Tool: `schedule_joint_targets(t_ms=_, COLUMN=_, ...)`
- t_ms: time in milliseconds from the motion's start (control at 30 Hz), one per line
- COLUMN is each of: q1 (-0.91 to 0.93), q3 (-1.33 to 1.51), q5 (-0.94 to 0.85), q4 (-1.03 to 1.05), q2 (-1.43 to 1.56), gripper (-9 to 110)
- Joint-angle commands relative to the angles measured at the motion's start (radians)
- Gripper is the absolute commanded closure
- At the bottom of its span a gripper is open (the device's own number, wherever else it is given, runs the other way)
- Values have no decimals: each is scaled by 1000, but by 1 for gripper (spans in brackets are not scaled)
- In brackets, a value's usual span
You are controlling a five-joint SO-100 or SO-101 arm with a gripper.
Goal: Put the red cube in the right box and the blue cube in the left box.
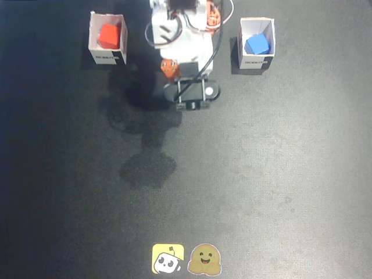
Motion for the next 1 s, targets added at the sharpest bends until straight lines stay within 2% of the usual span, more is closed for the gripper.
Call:
schedule_joint_targets(t_ms=0, q1=0, q3=51, q5=-25, q4=-78, q2=60, gripper=99)
schedule_joint_targets(t_ms=100, q1=0, q3=126, q5=-32, q4=-87, q2=153, gripper=99)
schedule_joint_targets(t_ms=200, q1=-2, q3=238, q5=-38, q4=-15, q2=383, gripper=99)
schedule_joint_targets(t_ms=500, q1=17, q3=238, q5=-103, q4=-17, q2=385, gripper=101)
schedule_joint_targets(t_ms=967, q1=14, q3=239, q5=-83, q4=-15, q2=385, gripper=101)
